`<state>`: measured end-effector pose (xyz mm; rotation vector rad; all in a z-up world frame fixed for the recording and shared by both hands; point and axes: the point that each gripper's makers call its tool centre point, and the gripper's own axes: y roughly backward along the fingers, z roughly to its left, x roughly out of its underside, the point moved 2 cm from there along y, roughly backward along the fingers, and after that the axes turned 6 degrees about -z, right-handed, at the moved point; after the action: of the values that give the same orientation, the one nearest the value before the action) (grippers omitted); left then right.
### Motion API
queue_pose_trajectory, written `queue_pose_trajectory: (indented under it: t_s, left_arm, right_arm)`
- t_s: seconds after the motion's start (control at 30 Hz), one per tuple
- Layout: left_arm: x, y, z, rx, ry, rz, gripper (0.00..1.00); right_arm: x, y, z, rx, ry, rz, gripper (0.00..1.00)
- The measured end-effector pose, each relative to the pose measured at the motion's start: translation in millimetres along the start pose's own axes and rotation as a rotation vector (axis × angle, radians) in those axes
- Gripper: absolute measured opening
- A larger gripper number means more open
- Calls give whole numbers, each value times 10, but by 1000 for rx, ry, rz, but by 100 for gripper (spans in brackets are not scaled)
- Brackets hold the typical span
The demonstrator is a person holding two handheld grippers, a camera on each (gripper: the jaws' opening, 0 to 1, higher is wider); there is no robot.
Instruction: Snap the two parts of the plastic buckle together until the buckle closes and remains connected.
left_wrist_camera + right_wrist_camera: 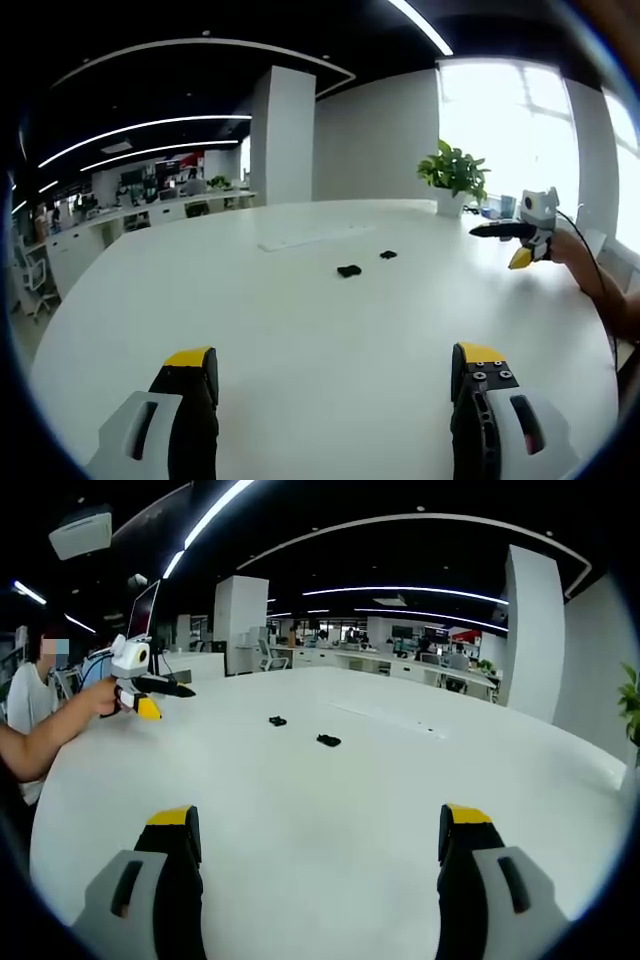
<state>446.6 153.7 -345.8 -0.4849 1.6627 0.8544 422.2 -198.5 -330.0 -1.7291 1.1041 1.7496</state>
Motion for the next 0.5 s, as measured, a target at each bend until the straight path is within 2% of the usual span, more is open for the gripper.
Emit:
queue_pose_trajectory:
  t_s: [0.5]
  left_arm:
    - [-6,-3,25,0,-5,4,97]
  right_arm:
    - [-1,10,45,1,3,-1,100]
